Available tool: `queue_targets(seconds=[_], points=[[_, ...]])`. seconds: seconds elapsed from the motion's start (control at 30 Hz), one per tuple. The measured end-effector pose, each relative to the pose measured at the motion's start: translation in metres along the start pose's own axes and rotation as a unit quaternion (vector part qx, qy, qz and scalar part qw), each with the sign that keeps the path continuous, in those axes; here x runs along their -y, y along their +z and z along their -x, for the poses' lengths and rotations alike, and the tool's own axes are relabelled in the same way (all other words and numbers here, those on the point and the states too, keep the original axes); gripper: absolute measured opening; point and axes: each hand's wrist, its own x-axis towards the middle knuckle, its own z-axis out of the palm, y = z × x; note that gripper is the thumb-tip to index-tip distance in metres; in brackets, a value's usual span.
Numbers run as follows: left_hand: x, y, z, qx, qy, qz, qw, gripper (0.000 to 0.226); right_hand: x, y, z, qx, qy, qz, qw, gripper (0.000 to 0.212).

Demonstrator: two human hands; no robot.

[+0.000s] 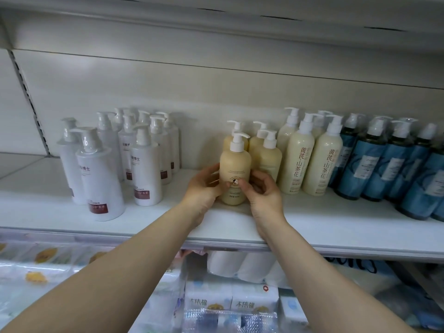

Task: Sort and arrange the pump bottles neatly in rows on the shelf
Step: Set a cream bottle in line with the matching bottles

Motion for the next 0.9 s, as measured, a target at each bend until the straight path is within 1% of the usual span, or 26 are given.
queue_targets(seconds=[0.07, 0.13, 0.3, 0.5, 0.67, 0.8, 0.9], points=[[0.004, -0.001, -0.004, -0.020, -0.007, -0.003, 1.000, 0.052, -0.001, 0.001, 0.000, -0.010, -0.009, 0.017, 1.000, 0.031], [0.007, -0.003, -0.009, -0.024, -0.008, 0.001, 1.000, 0.048, -0.001, 0.001, 0.001, -0.012, -0.011, 0.021, 1.000, 0.032], [0.007, -0.005, -0.021, -0.030, -0.006, -0.001, 1.000, 0.039, -0.002, 0.005, -0.002, -0.004, 0.000, 0.038, 0.999, 0.042], [0.009, -0.008, -0.035, -0.030, 0.005, -0.047, 0.998, 0.052, -0.005, 0.005, -0.005, 0.001, 0.011, 0.069, 0.998, 0.045], [0.011, -0.007, -0.046, -0.027, 0.006, -0.057, 0.998, 0.047, -0.007, 0.006, -0.006, 0.002, 0.015, 0.073, 0.997, 0.041], [0.013, -0.007, -0.052, -0.024, 0.001, -0.055, 0.998, 0.055, -0.005, 0.007, -0.007, 0.001, 0.025, 0.056, 0.998, 0.037], [0.015, -0.005, -0.054, -0.023, 0.000, -0.050, 0.998, 0.053, -0.005, 0.007, -0.007, 0.000, 0.031, 0.054, 0.998, 0.038]])
